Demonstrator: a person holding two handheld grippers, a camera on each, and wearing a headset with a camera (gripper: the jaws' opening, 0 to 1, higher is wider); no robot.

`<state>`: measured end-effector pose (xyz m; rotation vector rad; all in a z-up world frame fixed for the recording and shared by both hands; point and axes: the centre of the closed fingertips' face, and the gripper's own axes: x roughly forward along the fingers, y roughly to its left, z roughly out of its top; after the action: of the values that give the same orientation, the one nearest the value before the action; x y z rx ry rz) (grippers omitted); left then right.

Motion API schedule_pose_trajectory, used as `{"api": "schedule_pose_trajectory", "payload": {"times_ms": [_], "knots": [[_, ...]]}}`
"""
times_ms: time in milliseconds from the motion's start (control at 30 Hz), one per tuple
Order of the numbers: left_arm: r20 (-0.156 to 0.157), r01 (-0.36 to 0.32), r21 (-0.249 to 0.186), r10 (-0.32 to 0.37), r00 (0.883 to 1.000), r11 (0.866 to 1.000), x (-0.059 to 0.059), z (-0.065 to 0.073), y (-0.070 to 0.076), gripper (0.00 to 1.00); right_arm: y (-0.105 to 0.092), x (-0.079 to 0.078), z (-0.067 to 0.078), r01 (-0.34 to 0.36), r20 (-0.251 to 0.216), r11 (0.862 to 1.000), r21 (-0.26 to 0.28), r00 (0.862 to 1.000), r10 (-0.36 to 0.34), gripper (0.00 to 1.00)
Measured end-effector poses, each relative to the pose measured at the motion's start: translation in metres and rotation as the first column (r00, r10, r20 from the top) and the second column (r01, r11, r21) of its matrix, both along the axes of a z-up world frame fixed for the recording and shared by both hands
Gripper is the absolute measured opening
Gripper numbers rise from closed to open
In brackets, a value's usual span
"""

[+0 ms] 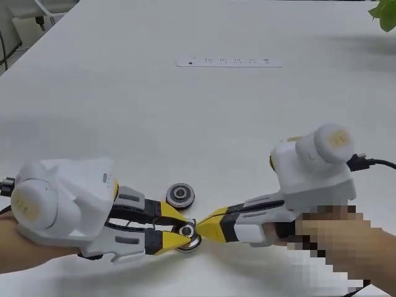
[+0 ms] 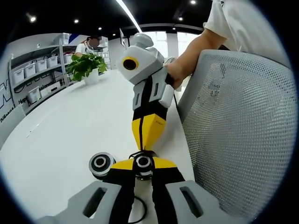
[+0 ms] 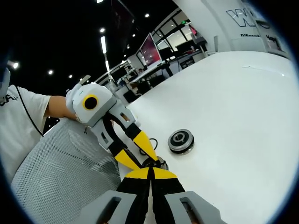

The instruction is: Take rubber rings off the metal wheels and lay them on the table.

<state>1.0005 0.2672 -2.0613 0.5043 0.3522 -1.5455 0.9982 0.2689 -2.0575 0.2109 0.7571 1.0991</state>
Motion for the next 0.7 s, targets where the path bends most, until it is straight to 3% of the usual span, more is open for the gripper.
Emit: {"api": "schedule_pose_trajectory", "payload": {"times_ms": [167, 267, 367, 433, 533, 700], "knots": [[-0.006, -0.005, -0.002, 0.005, 1.0, 1.0, 0.0, 0.0, 0.0, 0.07, 0.002, 0.0, 0.001, -0.01, 0.011, 1.0, -0.002, 1.0, 0.01, 0.0], [-0.007, -0.007, -0.002, 0.007, 1.0, 1.0, 0.0, 0.0, 0.0, 0.07, 0.008, -0.002, 0.012, -0.011, 0.004, 0.998, 0.07, 1.0, 0.011, 0.0], [-0.019, -0.017, -0.003, 0.017, 1.0, 1.0, 0.0, 0.0, 0.0, 0.07, 0.003, 0.004, 0.007, -0.006, 0.037, 1.0, 0.003, 0.999, 0.006, 0.0], [-0.032, -0.01, -0.009, 0.01, 0.999, 1.0, 0.001, 0.0, -0.001, 0.07, 0.003, 0.003, 0.005, 0.005, 0.009, 1.0, 0.014, 1.0, -0.005, 0.0], [-0.042, -0.013, 0.009, 0.013, 0.999, 1.0, 0.001, 0.0, -0.003, 0.08, 0.004, 0.002, 0.002, -0.015, 0.034, 1.0, -0.026, 0.999, 0.015, 0.0], [-0.051, 0.029, 0.011, -0.028, 0.998, 1.0, -0.007, 0.007, -0.001, 0.15, 0.003, 0.003, 0.004, -0.023, 0.044, 0.999, -0.038, 0.999, 0.025, 0.0]]}}
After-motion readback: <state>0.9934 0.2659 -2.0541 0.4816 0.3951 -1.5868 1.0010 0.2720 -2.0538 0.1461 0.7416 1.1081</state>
